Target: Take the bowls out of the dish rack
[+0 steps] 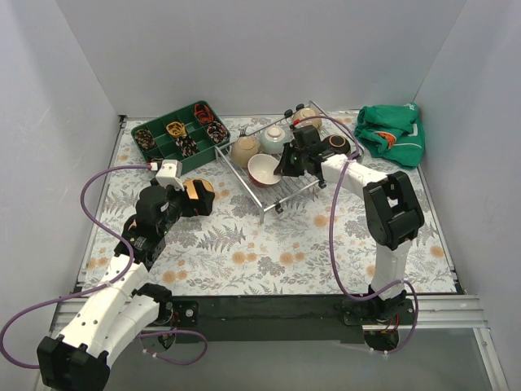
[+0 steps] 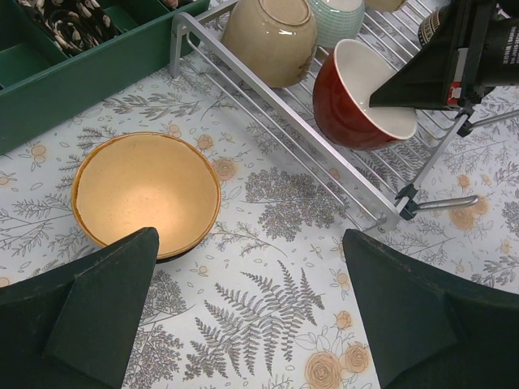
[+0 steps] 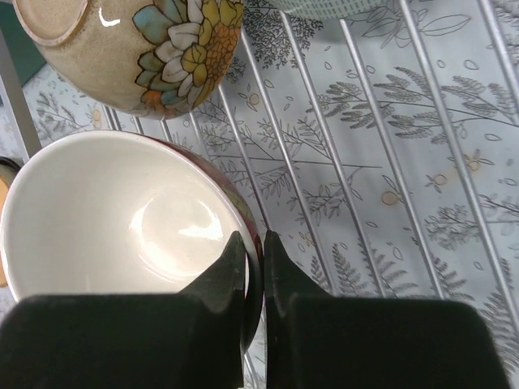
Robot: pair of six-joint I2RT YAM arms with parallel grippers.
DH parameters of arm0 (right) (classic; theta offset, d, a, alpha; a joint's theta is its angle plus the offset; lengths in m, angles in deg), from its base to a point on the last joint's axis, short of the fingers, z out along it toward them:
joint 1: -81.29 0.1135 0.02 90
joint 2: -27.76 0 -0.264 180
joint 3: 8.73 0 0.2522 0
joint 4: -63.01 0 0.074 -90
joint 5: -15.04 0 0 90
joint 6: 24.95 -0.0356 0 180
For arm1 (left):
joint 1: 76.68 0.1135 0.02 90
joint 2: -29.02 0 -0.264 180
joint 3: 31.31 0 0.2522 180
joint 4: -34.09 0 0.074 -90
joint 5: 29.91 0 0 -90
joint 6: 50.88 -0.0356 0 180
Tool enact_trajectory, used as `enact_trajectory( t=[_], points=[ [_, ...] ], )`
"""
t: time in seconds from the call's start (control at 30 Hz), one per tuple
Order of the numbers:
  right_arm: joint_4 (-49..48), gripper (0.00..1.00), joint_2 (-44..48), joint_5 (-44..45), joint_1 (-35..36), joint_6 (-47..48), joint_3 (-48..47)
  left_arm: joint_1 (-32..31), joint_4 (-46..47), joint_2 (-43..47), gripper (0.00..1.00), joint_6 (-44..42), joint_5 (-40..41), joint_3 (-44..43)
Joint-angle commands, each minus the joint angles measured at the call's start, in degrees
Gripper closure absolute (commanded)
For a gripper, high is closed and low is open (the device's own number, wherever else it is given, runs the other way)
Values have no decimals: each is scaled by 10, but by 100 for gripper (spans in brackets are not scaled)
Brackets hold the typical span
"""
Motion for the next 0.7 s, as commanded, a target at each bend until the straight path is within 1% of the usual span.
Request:
enact_trajectory(
  t=[0.0, 0.13, 0.27, 0.3, 0.5, 0.63, 0.67],
  points=[
    [1, 99, 89, 32, 2, 49, 1, -2, 12, 1, 2, -6, -15, 6],
    [11, 99, 149, 55, 3, 98, 18, -1, 11, 0, 2, -6, -15, 6],
    [27, 99, 209, 78, 5, 126, 47, -2, 12, -2, 2, -5, -16, 6],
    [32, 99, 224, 112, 5, 131, 65, -2, 12, -1, 2, -5, -16, 7],
    [62, 99, 349, 197, -4, 147, 153, -2, 10, 0, 2, -4, -15, 7],
    [93, 99, 444, 224, -41, 135, 217, -2, 11, 0, 2, -3, -12, 6],
    [94, 99, 460, 227, -49, 129, 251, -2, 11, 0, 2, -3, -11, 7]
  ],
)
